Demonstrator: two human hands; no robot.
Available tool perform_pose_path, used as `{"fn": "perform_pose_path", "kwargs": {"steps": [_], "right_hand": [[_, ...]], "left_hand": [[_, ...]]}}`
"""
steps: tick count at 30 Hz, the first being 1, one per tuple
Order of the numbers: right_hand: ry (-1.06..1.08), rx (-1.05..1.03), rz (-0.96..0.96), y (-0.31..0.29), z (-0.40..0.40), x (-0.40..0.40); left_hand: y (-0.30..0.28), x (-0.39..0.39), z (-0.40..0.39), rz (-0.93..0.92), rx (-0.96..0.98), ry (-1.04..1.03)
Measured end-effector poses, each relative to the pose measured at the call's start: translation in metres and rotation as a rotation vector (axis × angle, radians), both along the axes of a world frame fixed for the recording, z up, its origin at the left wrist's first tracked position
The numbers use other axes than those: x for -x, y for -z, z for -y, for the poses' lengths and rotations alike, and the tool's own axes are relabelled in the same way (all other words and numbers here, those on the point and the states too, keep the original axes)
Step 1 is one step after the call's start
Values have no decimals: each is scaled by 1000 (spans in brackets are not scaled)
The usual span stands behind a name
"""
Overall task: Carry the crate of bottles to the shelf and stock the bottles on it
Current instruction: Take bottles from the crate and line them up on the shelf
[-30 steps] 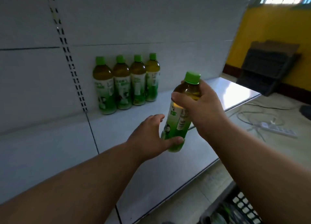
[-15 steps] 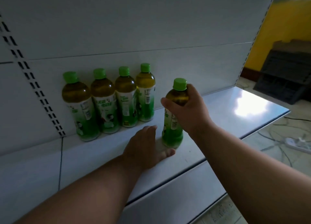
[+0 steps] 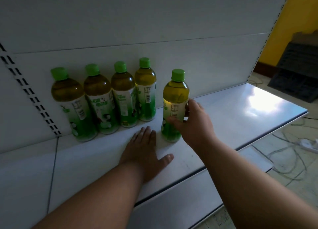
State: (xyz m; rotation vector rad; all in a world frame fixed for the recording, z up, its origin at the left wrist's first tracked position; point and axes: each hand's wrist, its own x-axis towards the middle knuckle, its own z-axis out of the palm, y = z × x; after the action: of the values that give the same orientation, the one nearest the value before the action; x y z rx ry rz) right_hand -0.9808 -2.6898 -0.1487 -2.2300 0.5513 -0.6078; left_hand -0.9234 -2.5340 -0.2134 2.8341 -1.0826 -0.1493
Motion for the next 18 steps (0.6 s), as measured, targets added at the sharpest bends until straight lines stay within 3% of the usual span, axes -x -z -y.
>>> {"fn": "perform_pose_path", "kwargs": {"steps": [9, 14, 18], "right_hand": [[40, 38, -169, -23, 35, -81], [55, 80, -60, -10, 32, -83], [69, -22, 53, 3, 27, -79]], "left_hand": [[2, 0, 0, -6, 55, -24], [1, -1, 0, -58, 54, -18], [0, -3, 0, -61, 2, -2]]}}
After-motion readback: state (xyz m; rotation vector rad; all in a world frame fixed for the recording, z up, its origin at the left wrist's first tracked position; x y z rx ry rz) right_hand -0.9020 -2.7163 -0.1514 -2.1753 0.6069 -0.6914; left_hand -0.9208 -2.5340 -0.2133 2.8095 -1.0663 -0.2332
